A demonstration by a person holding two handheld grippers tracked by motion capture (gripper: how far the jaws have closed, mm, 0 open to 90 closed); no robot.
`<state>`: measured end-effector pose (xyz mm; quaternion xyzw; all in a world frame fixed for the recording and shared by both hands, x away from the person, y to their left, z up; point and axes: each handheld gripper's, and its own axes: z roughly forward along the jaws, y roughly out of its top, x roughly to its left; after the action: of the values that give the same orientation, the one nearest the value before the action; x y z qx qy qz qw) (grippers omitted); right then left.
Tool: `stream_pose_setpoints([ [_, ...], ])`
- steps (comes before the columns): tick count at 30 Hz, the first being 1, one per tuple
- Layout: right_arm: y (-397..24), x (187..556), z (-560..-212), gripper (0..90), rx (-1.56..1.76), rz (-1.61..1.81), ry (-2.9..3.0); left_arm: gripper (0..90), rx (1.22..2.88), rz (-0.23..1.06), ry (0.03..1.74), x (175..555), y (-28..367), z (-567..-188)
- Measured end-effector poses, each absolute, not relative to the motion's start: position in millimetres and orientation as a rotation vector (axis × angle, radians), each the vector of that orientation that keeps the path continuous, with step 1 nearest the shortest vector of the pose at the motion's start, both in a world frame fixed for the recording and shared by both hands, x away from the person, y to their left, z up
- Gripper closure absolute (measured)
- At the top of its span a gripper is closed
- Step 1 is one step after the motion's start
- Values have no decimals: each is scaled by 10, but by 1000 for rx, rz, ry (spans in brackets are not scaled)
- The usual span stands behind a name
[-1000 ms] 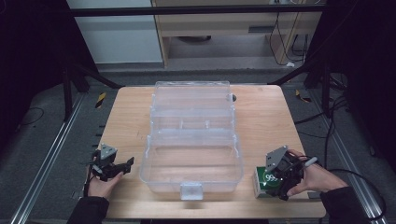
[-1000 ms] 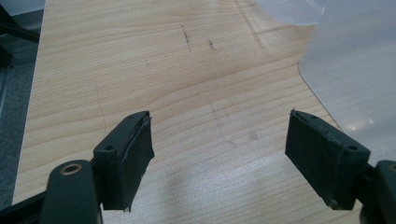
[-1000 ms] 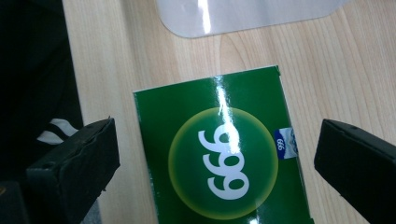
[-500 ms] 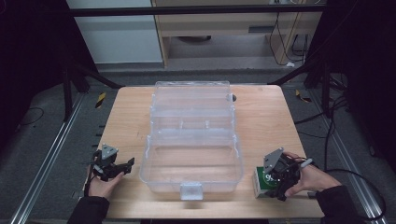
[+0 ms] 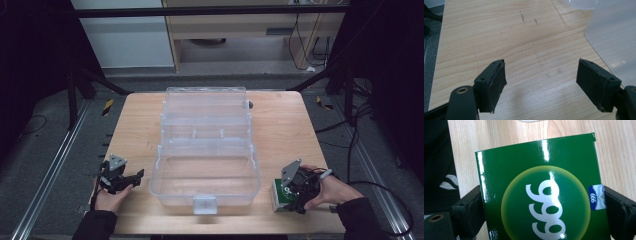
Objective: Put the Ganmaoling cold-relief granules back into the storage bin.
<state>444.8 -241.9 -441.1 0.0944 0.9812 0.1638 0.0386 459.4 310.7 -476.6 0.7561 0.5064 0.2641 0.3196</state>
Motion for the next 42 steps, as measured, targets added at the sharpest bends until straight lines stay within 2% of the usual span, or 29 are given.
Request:
stream_pose_setpoints([
  [5, -2438, 4449, -4387, 148, 278, 499, 3021, 226, 1988, 694, 1332, 4596, 3106, -4768],
  [16, -2450, 4438, -4356, 164, 288, 505, 3019, 228, 1989, 695, 1331, 4595, 3109, -4768],
  [42, -2310, 4336, -3639, 165, 241, 599, 2969, 229, 2000, 686, 1326, 4596, 3093, -4770],
])
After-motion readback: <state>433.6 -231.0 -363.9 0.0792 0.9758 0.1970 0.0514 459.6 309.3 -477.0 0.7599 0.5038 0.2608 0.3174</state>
